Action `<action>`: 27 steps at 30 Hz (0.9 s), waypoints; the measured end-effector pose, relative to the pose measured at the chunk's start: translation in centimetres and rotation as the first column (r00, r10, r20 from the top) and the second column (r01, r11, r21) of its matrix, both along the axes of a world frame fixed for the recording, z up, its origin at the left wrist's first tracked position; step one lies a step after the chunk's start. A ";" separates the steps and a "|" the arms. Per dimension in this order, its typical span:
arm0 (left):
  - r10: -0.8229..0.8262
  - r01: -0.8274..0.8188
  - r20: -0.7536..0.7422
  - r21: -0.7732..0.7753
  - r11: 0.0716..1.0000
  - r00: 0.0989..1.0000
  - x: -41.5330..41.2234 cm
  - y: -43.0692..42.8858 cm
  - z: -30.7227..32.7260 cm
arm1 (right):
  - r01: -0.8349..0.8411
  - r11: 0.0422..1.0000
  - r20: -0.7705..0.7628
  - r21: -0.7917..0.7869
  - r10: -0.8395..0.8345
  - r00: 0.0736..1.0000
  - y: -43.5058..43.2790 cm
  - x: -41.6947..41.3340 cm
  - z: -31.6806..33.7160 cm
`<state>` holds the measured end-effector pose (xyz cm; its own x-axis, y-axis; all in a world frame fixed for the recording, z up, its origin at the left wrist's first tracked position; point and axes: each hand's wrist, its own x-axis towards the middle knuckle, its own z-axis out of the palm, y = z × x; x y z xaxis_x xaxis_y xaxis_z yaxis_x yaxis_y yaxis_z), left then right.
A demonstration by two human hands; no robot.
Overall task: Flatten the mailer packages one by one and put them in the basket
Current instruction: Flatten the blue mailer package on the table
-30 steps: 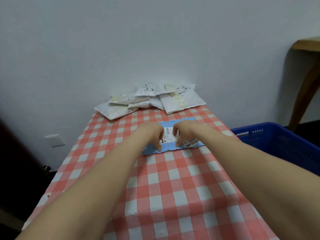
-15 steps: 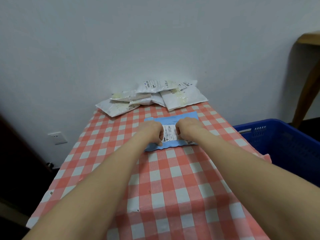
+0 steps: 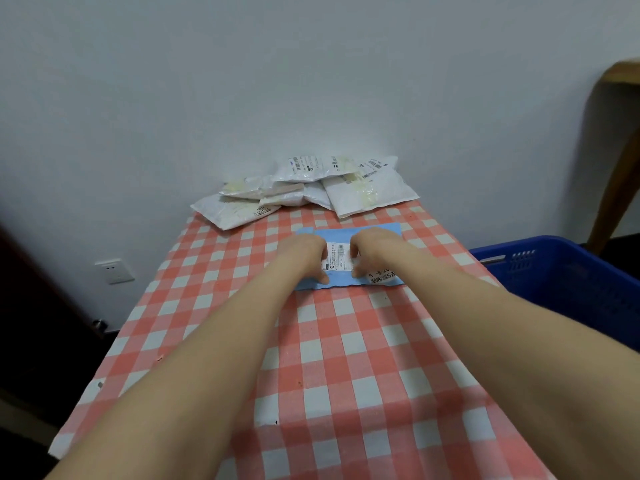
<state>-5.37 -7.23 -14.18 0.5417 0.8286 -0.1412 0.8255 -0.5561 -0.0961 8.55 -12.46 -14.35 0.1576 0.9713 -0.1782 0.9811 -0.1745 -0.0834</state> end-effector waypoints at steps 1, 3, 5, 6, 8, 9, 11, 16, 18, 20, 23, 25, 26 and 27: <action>0.008 -0.008 0.004 0.006 1.000 1.000 0.1 0.1 -0.1 | 0.000 1.000 0.021 0.006 0.000 1.000 0.1 -0.1 0.0; 0.017 -0.017 0.009 0.011 1.000 1.000 0.3 0.3 -0.3 | -0.007 1.000 0.064 0.009 0.007 0.998 0.2 -0.3 0.1; 0.010 -0.010 0.021 0.014 1.000 1.000 0.4 0.5 -0.4 | -0.016 1.000 0.091 0.013 0.015 0.996 0.2 -0.5 0.3; 0.004 -0.005 0.033 0.017 1.000 0.999 0.5 0.6 -0.5 | -0.019 1.000 0.098 0.014 0.018 0.995 0.3 -0.5 0.3; -0.008 0.007 0.048 0.024 1.000 0.999 0.5 0.8 -0.7 | -0.023 1.000 0.106 0.002 0.023 0.994 0.4 -0.5 0.3; -0.015 0.014 0.049 0.025 1.000 0.999 0.5 0.8 -0.7 | -0.029 1.000 0.109 -0.006 0.029 0.994 0.5 -0.5 0.3; -0.024 0.023 0.050 0.011 1.000 0.998 0.4 1.0 -0.6 | -0.039 0.999 0.091 -0.017 0.040 0.995 0.5 -0.5 0.3; 0.010 0.011 0.185 -0.115 0.993 0.983 -0.6 1.7 0.9 | -0.038 0.999 -0.064 -0.016 0.037 0.997 0.4 0.4 0.5; 0.022 -0.006 0.246 -0.068 0.998 0.969 -1.2 2.2 1.6 | 0.007 0.999 -0.183 0.040 0.000 0.983 0.1 1.0 0.9; 0.000 0.004 0.216 -0.017 1.000 0.976 -1.4 2.6 1.9 | 0.048 0.994 -0.182 0.101 -0.029 0.983 0.1 1.4 1.2; -0.030 0.037 0.108 -0.063 0.997 0.994 -0.7 2.8 1.5 | 0.044 0.998 -0.115 0.045 -0.038 0.993 0.7 1.5 1.1; -0.017 0.028 0.090 -0.128 0.991 0.996 -0.2 3.1 0.8 | 0.028 0.999 -0.067 -0.018 -0.029 0.997 1.1 1.3 0.9; -0.008 0.021 0.090 -0.136 0.990 0.996 0.0 3.2 0.5 | 0.025 0.999 -0.048 -0.034 -0.027 0.998 1.2 1.3 0.8; -0.004 0.016 0.095 -0.131 0.991 0.995 0.0 3.3 0.2 | 0.023 0.999 -0.037 -0.037 -0.025 0.999 1.4 1.2 0.7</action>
<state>-5.34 -3.93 -14.01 0.5660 0.8006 -0.1965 0.8217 -0.5671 0.0562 9.78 -11.09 -13.62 0.1734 0.9601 -0.2194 0.9729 -0.2016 -0.1131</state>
